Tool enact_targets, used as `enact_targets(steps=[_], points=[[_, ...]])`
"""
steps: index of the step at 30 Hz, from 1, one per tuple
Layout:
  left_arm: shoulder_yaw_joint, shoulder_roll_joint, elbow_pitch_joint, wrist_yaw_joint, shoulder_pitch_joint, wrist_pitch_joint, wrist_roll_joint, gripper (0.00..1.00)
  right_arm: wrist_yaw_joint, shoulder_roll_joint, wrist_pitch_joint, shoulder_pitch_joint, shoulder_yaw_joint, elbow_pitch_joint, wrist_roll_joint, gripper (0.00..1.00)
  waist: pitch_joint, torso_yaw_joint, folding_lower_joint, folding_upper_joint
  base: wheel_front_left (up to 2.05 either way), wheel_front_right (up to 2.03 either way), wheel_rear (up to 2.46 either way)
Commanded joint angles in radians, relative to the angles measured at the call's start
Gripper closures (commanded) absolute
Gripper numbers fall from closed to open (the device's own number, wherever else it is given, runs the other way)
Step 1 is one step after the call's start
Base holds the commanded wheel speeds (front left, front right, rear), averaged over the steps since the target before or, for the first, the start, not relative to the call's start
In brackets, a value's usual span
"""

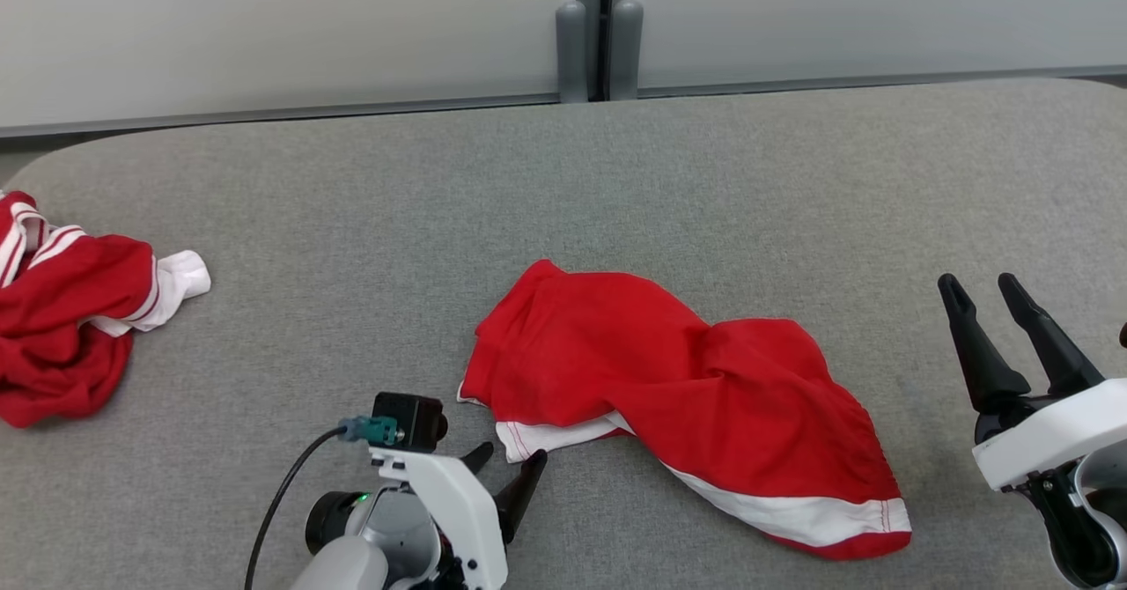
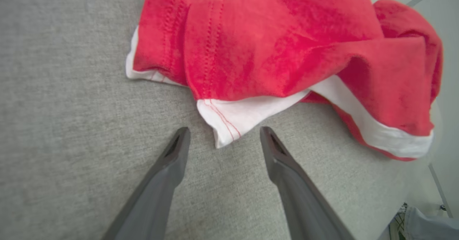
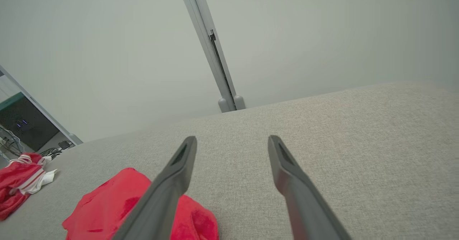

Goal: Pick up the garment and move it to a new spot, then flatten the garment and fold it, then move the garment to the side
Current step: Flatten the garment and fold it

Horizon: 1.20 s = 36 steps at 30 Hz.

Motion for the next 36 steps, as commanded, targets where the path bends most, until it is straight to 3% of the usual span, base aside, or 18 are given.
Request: enact_targets(steps=[1, 3, 4, 5, 6, 7, 14, 27, 32, 33, 34, 36], points=[[0.000, -0.004, 0.037, 0.003, -0.039, 0.011, -0.010, 0.00, 0.002, -0.009, -0.010, -0.013, 0.000, 0.012, 0.008, 0.00, 0.017, -0.010, 0.0000, 0.0000, 0.00, 0.00, 0.00], [-0.002, -0.006, 0.057, 0.003, -0.052, 0.014, -0.009, 0.00, 0.002, -0.009, -0.011, -0.018, 0.001, 0.016, 0.008, 0.00, 0.021, -0.012, 0.0000, 0.0000, 0.00, 0.00, 0.00], [-0.003, -0.008, 0.075, 0.002, -0.063, 0.011, -0.010, 0.07, 0.002, -0.009, -0.013, -0.022, 0.002, 0.020, 0.010, 0.00, 0.024, -0.014, 0.0000, 0.0000, 0.00, 0.00, 0.00], [-0.006, -0.011, 0.090, -0.003, -0.073, 0.009, -0.009, 0.49, 0.002, -0.010, -0.015, -0.025, 0.004, 0.024, 0.010, 0.00, 0.026, -0.015, 0.0000, 0.0000, 0.00, 0.00, 0.00], [-0.011, -0.013, 0.101, -0.008, -0.082, 0.005, -0.010, 0.78, 0.002, -0.010, -0.017, -0.027, 0.005, 0.029, 0.010, 0.00, 0.028, -0.015, 0.0000, 0.0000, 0.00, 0.00, 0.00], [-0.016, -0.016, 0.109, -0.011, -0.089, 0.004, -0.013, 1.00, 0.002, -0.011, -0.020, -0.028, 0.005, 0.033, 0.012, 0.00, 0.029, -0.014, 0.0000, 0.0000, 0.00, 0.00, 0.00], [-0.022, 0.003, 0.081, -0.024, -0.072, -0.005, -0.021, 1.00, 0.002, -0.018, -0.026, -0.009, -0.008, 0.063, 0.020, 0.00, -0.001, 0.018, 0.0000, 0.0000, 0.00, 0.00, 0.00], [0.021, 0.245, -0.295, 0.018, 0.136, 0.170, -0.060, 1.00, 0.002, -0.027, 0.034, 0.017, -0.016, 0.061, 0.019, 0.00, -0.033, 0.079, 0.0000, 0.0000, 0.00, 0.00, 0.00], [0.018, 0.274, -0.314, 0.030, 0.191, 0.195, -0.069, 0.97, 0.002, -0.030, 0.041, 0.004, -0.013, 0.059, 0.010, 0.00, -0.017, 0.071, 0.0000, 0.0000, 0.00, 0.00, 0.00], [0.019, 0.275, -0.312, 0.029, 0.198, 0.189, -0.071, 0.64, 0.002, -0.029, 0.039, 0.005, -0.013, 0.061, 0.009, 0.00, -0.014, 0.070, 0.0000, 0.0000, 0.00, 0.00, 0.00], [0.020, 0.277, -0.307, 0.028, 0.203, 0.181, -0.068, 0.03, 0.002, -0.028, 0.036, 0.005, -0.014, 0.062, 0.009, 0.00, -0.012, 0.069, 0.0000, 0.0000, 0.00, 0.00, 0.00], [0.025, 0.276, -0.298, 0.033, 0.213, 0.158, -0.059, 0.00, 0.002, -0.025, 0.027, 0.005, -0.017, 0.066, 0.008, 0.00, -0.011, 0.068, 0.0000, 0.0000, 0.00, 0.00, 0.00]])
